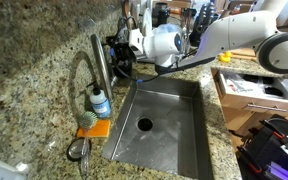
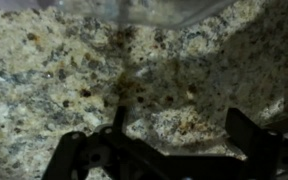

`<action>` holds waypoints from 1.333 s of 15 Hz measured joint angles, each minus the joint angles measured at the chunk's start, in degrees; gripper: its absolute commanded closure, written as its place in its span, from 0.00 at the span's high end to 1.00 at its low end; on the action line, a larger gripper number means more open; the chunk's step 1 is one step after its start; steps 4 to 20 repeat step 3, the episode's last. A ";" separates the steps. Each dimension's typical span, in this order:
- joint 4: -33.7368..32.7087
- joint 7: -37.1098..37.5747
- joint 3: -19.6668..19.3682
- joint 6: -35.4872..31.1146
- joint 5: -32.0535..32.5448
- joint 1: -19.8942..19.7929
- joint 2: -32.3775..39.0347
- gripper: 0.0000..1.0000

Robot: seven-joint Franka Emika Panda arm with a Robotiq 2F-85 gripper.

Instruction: Open and close the tap

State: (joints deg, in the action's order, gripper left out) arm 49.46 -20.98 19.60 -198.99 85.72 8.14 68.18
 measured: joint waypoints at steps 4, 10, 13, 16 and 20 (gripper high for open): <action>0.00 0.37 -0.62 -0.09 -0.01 0.25 -0.20 1.00; 0.00 0.37 -0.62 -0.09 -0.01 0.25 -0.20 1.00; 0.00 0.37 -0.62 -0.09 -0.01 0.25 -0.20 1.00; 0.00 0.37 -0.62 -0.09 -0.01 0.25 -0.20 1.00; 0.00 0.37 -0.62 -0.09 -0.01 0.25 -0.20 1.00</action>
